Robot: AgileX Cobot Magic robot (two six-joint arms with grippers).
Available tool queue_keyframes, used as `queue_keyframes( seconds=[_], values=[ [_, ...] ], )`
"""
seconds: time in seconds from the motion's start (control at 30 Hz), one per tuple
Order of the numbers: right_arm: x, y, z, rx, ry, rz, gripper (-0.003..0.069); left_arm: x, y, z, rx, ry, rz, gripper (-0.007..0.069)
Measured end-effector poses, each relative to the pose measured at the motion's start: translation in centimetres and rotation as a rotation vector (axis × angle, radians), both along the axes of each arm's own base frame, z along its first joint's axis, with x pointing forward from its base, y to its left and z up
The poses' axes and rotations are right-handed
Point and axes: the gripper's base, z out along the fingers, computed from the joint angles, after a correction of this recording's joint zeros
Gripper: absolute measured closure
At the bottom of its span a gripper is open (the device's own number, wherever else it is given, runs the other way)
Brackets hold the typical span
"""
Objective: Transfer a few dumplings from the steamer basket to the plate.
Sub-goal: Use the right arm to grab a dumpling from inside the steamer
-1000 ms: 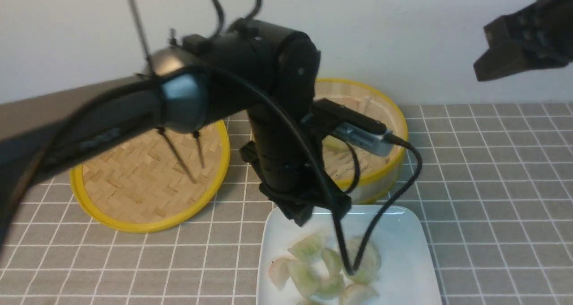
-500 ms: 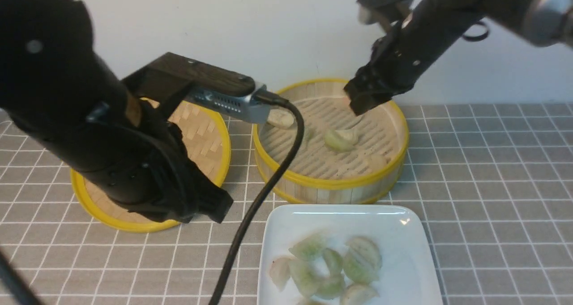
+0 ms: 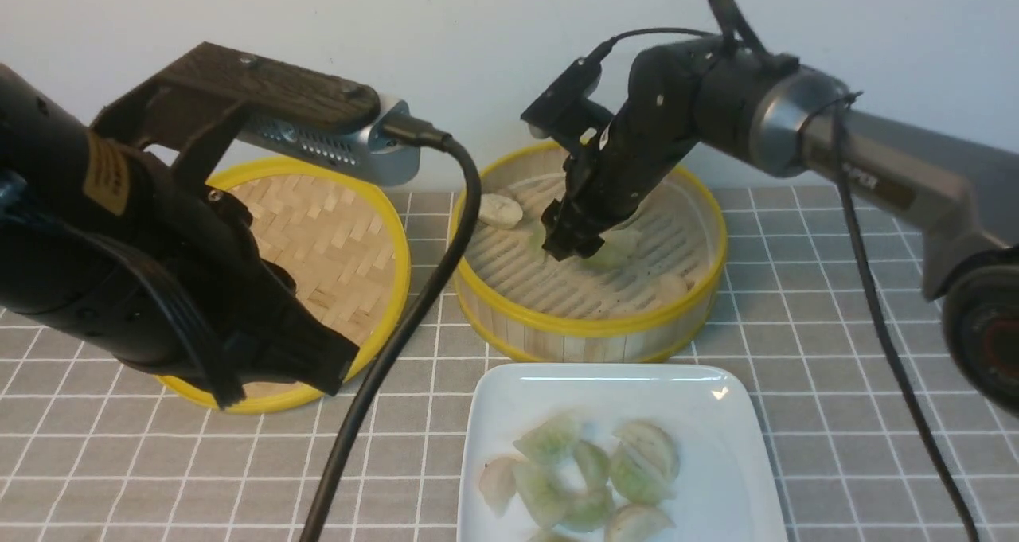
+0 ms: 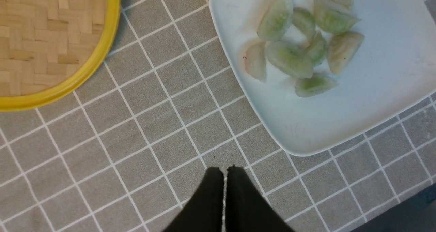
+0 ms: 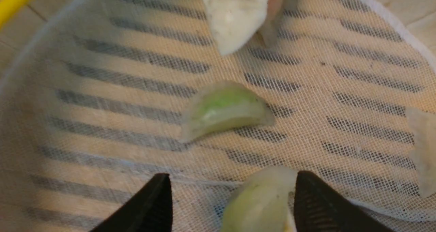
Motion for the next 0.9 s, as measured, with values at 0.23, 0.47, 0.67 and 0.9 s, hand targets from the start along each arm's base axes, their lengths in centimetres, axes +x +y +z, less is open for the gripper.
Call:
queue_keyframes(
  seconds=[0.23,0.47,0.67,0.9],
  values=[
    [0.5,-0.2,-2.1,-0.064,0.000,0.014,0.0235,0.0,0.0,0.0,0.000,0.000,0.000,0.0629],
    [0.6,-0.2,-1.9,-0.050,-0.011,-0.016,0.0389,0.0,0.0,0.0,0.002,-0.001,0.000,0.0629],
    [0.4,-0.2,-0.2,-0.022,-0.030,-0.027,0.0389,0.0,0.0,0.0,0.002,-0.001,0.000,0.0629],
    [-1.0,-0.1,3.8,0.081,-0.012,-0.047,0.0389,0.0,0.0,0.0,0.002,-0.001,0.000,0.0629]
  ],
)
